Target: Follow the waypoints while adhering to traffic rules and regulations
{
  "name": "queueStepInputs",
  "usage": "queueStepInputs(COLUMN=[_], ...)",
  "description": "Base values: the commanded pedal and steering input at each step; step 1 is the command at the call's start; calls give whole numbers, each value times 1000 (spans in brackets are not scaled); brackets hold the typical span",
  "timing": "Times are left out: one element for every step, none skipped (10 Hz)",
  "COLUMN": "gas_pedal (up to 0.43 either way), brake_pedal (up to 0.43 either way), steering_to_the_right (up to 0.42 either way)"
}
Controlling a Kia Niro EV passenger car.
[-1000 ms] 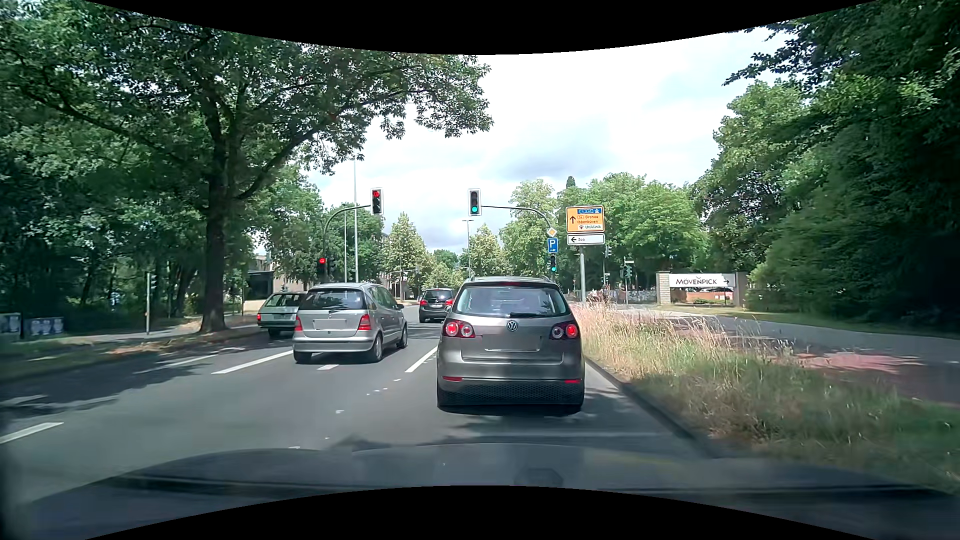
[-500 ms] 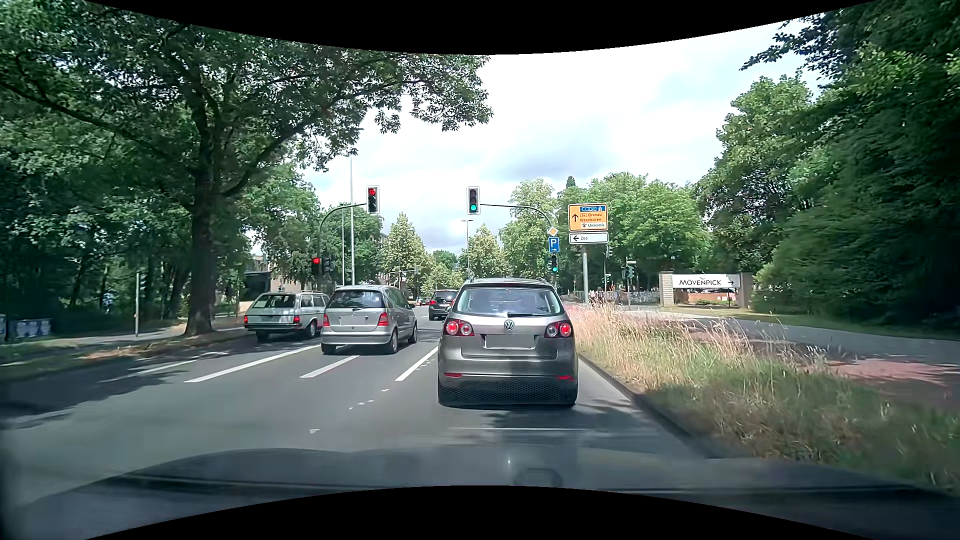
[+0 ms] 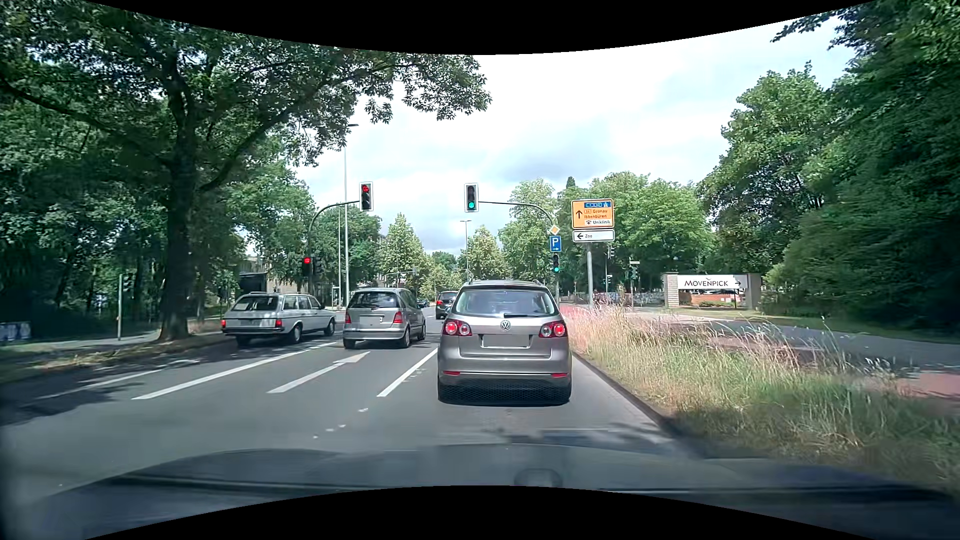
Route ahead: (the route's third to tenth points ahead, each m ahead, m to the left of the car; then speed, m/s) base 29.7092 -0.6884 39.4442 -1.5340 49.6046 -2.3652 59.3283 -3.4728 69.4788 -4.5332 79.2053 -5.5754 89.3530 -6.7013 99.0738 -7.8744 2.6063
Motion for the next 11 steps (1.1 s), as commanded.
queueStepInputs(gas_pedal=[260, 248, 240, 228, 228, 228, 228, 228, 228, 228, 228], brake_pedal=[18, 18, 18, 18, 18, 18, 18, 18, 18, 18, 18], steering_to_the_right=[4, 4, 1, -4, -10, -10, -10, -9, -9, -9, -8])
